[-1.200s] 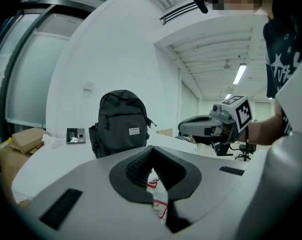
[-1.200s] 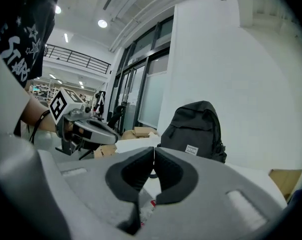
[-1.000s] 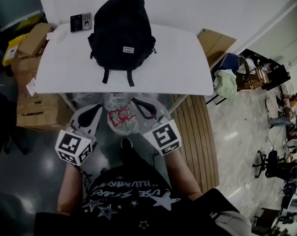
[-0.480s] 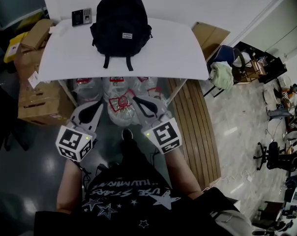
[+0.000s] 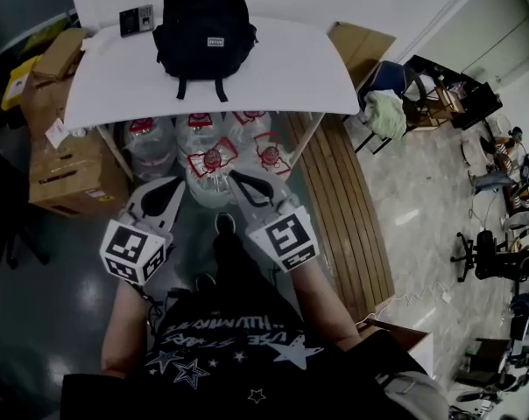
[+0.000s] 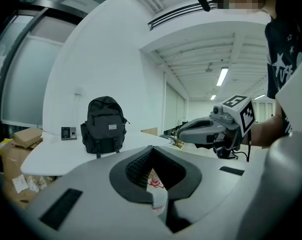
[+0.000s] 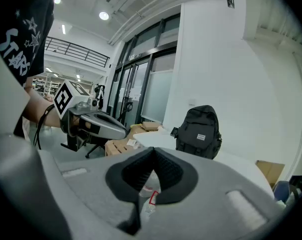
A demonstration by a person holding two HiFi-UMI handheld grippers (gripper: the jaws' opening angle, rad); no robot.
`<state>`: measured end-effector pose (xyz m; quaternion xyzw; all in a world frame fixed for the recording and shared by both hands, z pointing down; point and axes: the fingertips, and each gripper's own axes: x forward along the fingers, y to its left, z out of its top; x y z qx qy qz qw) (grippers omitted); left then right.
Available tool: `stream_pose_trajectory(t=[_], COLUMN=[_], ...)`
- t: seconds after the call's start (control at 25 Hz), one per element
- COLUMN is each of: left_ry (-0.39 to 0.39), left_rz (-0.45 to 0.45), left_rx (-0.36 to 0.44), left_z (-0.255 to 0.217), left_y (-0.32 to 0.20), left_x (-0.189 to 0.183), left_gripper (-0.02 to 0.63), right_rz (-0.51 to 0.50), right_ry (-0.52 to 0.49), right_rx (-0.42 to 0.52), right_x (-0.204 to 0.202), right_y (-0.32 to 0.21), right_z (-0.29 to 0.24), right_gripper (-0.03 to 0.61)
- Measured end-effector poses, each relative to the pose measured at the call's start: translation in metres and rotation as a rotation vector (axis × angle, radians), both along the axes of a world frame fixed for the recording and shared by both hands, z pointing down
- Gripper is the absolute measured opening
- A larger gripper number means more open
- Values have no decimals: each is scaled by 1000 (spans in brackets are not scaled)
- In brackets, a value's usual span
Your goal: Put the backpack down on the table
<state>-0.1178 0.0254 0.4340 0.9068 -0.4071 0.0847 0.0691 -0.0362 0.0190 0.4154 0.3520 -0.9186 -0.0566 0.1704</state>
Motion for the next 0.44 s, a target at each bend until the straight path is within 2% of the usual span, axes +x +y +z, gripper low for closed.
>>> stream_pose_trajectory(t=[0.44], left_ry=[5], left_rz=[20], left_rx=[13], left_z=[-4], left_y=[31], left_x=[3], left_gripper=[6], right_rz=[26], right_ry=[-16], right_rx=[16], right_x=[-1], right_y=[32], right_z=[-9], right_gripper=[0])
